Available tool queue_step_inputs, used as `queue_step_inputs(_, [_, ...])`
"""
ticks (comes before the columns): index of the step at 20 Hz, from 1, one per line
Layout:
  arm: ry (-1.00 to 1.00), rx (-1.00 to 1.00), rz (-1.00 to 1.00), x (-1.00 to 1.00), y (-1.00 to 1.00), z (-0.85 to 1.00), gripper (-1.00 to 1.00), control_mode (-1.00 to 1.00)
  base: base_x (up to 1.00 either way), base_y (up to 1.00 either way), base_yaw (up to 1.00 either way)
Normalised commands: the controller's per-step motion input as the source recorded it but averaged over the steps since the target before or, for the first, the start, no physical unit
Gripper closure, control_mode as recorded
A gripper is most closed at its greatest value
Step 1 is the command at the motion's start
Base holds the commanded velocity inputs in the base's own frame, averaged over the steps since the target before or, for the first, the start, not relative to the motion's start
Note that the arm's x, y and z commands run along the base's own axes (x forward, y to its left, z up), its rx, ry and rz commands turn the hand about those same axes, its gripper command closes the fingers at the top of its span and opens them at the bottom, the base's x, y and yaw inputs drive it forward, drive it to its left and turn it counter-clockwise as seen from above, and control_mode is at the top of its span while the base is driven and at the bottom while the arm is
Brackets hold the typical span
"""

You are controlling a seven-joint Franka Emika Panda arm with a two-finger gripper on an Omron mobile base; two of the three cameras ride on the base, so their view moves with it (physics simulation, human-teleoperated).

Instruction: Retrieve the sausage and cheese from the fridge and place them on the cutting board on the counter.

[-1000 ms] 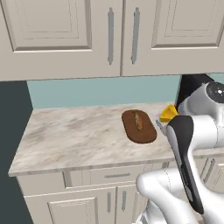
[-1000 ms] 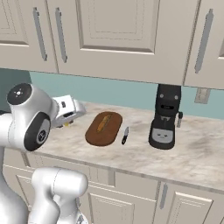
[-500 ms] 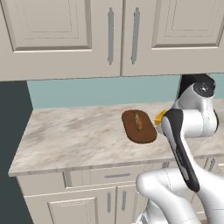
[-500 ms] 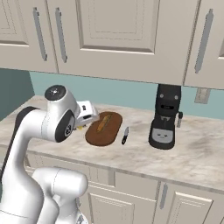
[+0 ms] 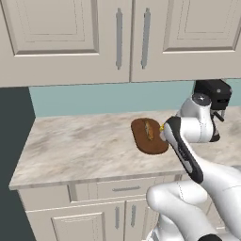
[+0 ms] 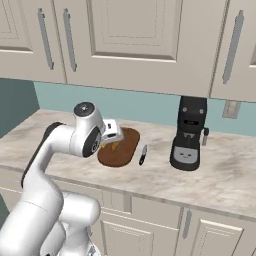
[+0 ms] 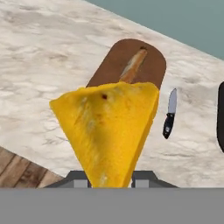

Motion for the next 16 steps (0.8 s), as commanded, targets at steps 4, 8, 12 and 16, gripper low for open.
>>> queue_step_inputs(4, [0.19, 0.00, -0.09, 0.77, -0.16, -0.22, 1.00, -1.00, 0.00, 0.00, 0.00])
queue_step_inputs(8, [0.14, 0.01, -0.06, 0.75, -0.17, -0.30, 1.00, -1.00, 0.00, 0.00, 0.00])
queue_step_inputs(12, [0.08, 0.04, -0.03, 0.63, -0.05, -0.44, 1.00, -1.00, 0.00, 0.00, 0.00])
queue_step_inputs(16, [0.02, 0.04, -0.02, 0.43, -0.01, -0.51, 1.00, -1.00, 0.00, 0.00, 0.00])
